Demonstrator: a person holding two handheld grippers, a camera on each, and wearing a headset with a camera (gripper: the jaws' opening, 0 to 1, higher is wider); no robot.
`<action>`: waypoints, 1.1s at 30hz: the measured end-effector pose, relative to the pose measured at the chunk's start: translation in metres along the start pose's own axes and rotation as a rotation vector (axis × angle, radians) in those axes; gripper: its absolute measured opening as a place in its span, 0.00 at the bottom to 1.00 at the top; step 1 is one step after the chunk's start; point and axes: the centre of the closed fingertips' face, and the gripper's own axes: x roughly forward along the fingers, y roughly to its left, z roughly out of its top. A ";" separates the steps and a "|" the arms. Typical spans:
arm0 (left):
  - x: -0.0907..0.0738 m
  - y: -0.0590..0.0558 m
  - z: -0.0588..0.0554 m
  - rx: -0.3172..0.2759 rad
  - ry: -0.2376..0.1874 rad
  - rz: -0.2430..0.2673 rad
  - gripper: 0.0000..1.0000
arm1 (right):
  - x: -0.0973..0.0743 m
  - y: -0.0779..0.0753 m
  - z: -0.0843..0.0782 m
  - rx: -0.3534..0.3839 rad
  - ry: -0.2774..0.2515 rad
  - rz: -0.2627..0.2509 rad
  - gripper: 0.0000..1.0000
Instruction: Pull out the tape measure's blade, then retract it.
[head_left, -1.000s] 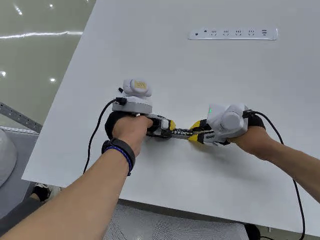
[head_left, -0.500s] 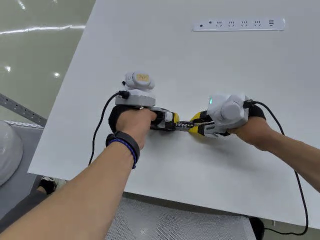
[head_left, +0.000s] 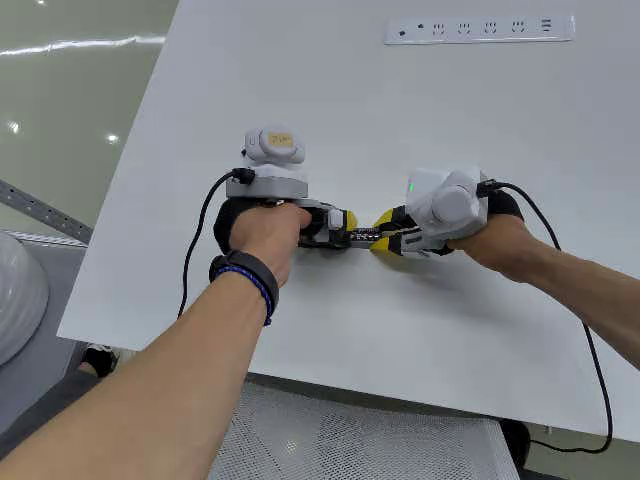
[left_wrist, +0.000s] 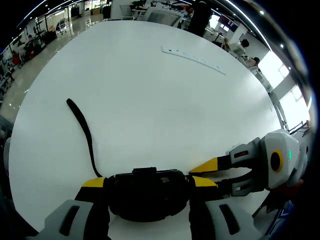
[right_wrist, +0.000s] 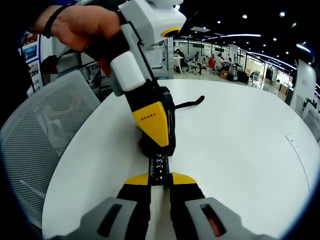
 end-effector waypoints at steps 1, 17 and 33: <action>0.000 0.002 0.002 -0.012 -0.006 0.002 0.61 | 0.001 0.000 0.001 0.013 -0.014 -0.002 0.12; 0.000 0.003 -0.001 -0.006 -0.008 -0.021 0.62 | -0.002 -0.002 0.000 -0.022 -0.065 -0.010 0.18; 0.000 0.000 0.000 -0.018 -0.011 -0.045 0.60 | 0.007 -0.005 0.004 -0.029 -0.058 0.008 0.13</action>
